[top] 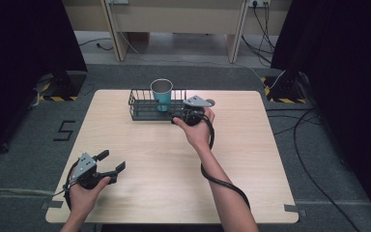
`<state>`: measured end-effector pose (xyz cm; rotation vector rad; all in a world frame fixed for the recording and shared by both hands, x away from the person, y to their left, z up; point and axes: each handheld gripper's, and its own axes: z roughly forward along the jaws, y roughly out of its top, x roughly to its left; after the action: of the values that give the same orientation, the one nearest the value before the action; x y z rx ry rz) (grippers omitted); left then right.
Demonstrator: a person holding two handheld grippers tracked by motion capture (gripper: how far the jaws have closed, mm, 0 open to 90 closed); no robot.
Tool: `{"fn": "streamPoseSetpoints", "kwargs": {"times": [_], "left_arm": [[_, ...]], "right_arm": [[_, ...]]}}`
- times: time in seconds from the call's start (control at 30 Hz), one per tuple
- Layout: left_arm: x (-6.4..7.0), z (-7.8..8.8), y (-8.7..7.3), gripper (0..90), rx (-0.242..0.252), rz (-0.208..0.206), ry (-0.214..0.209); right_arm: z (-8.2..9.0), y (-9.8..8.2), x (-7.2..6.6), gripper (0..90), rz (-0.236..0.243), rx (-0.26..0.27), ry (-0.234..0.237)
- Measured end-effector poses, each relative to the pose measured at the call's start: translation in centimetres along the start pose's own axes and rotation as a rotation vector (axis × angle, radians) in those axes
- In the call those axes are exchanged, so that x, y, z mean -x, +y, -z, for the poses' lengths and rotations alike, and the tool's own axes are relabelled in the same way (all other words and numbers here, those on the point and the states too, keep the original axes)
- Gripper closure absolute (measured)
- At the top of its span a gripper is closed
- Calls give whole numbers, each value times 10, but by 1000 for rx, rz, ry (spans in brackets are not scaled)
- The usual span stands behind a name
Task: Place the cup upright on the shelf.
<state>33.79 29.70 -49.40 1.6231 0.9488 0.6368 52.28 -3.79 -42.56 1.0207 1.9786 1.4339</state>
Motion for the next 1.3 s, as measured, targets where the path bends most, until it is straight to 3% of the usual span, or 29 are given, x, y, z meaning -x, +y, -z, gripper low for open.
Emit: {"fn": "streamPoseSetpoints", "kwargs": {"times": [0.53,1.3], "left_arm": [[0,-1,0,163,-8,-2,0],[0,-1,-1,164,-11,-3,4]], "right_arm": [[28,-17,4,245,-20,-12,-13],[61,-36,5,252,1,-34,-7]]}}
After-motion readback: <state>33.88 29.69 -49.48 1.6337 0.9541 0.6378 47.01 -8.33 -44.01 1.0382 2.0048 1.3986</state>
